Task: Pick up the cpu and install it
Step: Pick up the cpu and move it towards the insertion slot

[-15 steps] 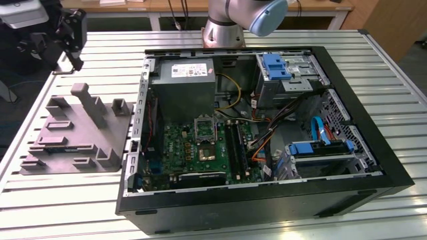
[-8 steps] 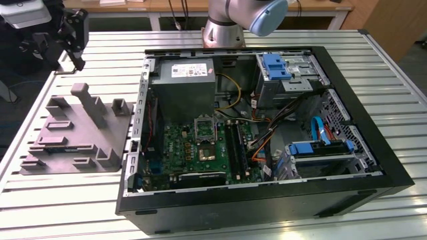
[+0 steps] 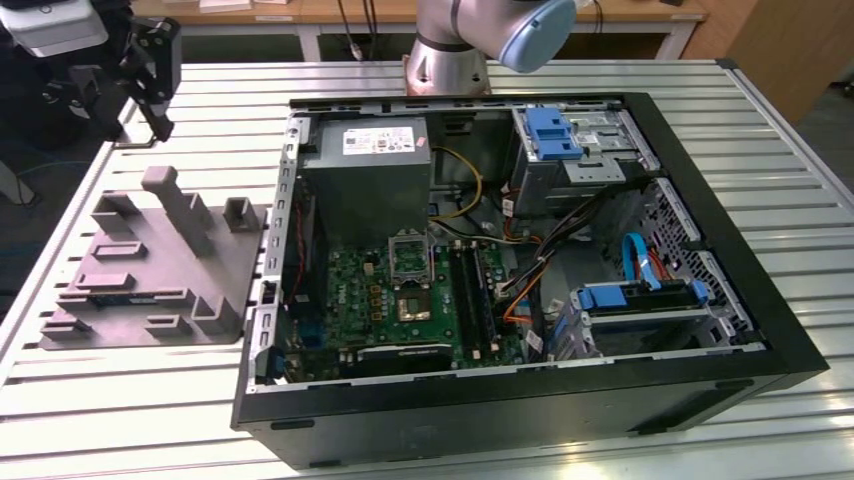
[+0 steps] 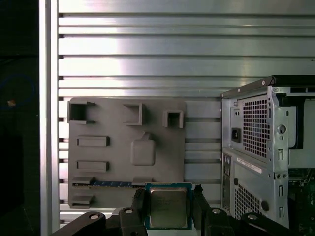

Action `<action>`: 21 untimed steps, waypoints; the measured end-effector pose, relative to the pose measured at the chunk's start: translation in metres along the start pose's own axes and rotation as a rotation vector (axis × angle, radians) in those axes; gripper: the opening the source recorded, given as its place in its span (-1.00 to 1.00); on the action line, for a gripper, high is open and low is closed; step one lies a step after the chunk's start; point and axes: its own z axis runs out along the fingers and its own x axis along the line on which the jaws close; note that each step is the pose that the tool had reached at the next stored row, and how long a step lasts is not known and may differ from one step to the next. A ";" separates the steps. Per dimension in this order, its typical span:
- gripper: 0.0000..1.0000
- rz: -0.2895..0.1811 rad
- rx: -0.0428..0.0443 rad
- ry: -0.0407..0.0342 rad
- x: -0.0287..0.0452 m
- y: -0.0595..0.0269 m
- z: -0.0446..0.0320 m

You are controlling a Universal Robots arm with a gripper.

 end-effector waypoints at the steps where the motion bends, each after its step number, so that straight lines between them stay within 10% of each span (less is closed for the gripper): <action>1: -0.06 0.000 0.0000 0.0001 -0.0004 0.0000 -0.0001; 21: -0.06 0.000 0.0000 0.0001 -0.0066 0.0001 0.0000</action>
